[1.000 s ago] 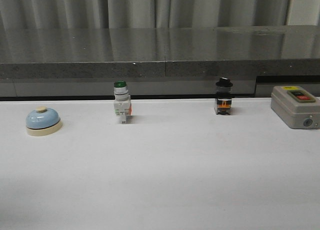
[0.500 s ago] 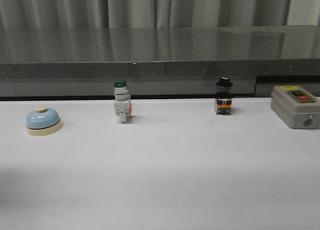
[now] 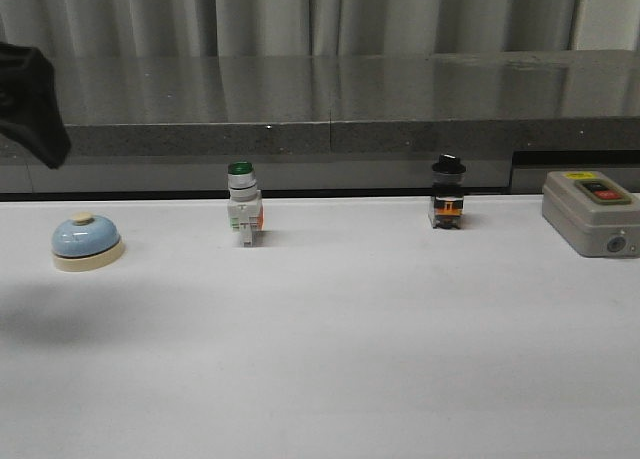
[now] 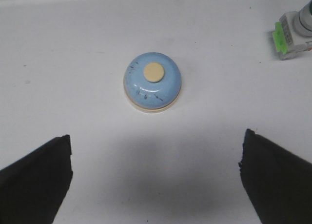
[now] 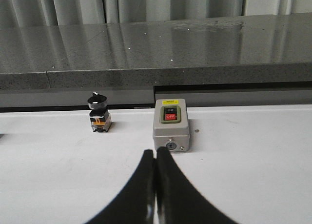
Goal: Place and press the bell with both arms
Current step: 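Lower the left gripper over the blue bell and grasp it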
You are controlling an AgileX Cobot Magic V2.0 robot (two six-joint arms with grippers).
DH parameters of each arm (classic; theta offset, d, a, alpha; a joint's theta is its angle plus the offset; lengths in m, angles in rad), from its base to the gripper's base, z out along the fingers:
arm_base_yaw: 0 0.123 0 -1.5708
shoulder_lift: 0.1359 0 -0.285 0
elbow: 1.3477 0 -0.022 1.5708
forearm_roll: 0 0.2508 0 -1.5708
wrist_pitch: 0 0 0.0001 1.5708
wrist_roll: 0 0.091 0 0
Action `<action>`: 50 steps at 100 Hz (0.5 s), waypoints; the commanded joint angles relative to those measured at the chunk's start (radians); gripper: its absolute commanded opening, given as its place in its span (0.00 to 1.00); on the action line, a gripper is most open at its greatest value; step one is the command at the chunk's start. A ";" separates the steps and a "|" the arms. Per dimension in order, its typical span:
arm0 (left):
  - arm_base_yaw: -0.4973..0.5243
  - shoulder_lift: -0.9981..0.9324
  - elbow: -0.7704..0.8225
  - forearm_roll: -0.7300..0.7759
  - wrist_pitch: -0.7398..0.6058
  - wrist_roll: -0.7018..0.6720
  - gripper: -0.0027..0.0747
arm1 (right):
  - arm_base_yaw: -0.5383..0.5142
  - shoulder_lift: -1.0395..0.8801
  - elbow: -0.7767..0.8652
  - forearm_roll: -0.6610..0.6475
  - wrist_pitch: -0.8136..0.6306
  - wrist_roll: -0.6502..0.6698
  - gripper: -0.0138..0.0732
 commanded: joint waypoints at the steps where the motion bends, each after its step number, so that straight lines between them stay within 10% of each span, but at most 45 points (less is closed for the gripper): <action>1: -0.011 0.047 -0.074 -0.011 -0.062 -0.002 0.88 | -0.003 -0.018 -0.020 -0.010 -0.080 -0.003 0.09; 50: -0.011 0.385 -0.323 -0.003 -0.074 -0.002 0.88 | -0.003 -0.018 -0.020 -0.010 -0.080 -0.003 0.09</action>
